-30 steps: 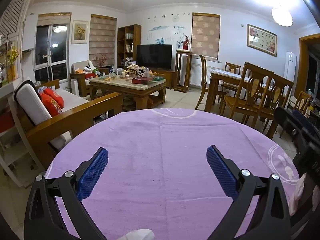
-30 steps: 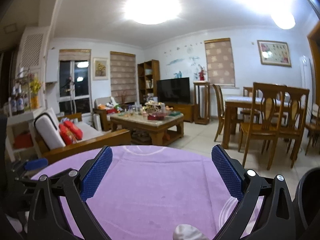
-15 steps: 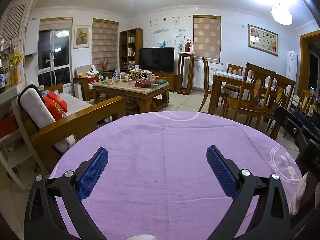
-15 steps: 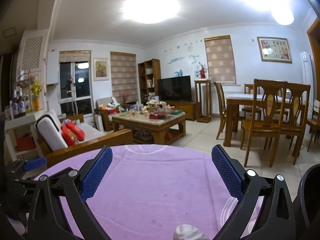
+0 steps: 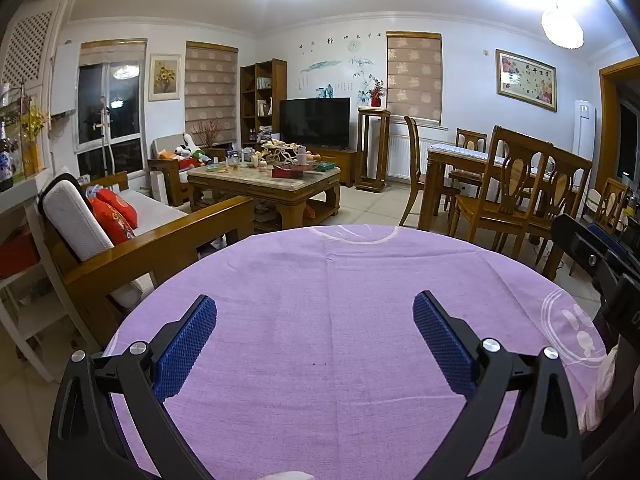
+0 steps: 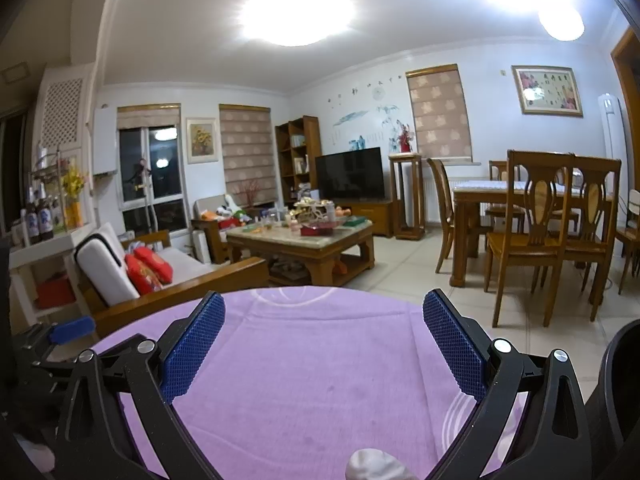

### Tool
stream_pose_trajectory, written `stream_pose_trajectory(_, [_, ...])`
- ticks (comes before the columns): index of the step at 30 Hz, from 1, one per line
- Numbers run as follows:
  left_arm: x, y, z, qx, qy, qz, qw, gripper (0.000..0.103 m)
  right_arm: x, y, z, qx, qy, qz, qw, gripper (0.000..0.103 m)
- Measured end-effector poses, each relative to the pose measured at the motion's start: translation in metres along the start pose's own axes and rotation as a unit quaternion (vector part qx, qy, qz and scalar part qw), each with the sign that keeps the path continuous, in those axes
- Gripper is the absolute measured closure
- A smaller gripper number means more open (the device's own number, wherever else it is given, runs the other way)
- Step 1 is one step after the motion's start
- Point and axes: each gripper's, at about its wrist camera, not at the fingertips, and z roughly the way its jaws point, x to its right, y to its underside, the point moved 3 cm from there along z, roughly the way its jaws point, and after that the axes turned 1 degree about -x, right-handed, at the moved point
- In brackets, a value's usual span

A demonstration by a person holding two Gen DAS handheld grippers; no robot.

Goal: Collect trash

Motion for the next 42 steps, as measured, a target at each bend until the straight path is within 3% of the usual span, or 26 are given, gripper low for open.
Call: stream_pose_trajectory(42, [-0.012, -0.009, -0.003, 0.012, -0.002, 0.005, 0.9999, 0.005, 0.002, 0.001, 0.000, -0.001, 0.002, 0.001, 1.000, 0.005])
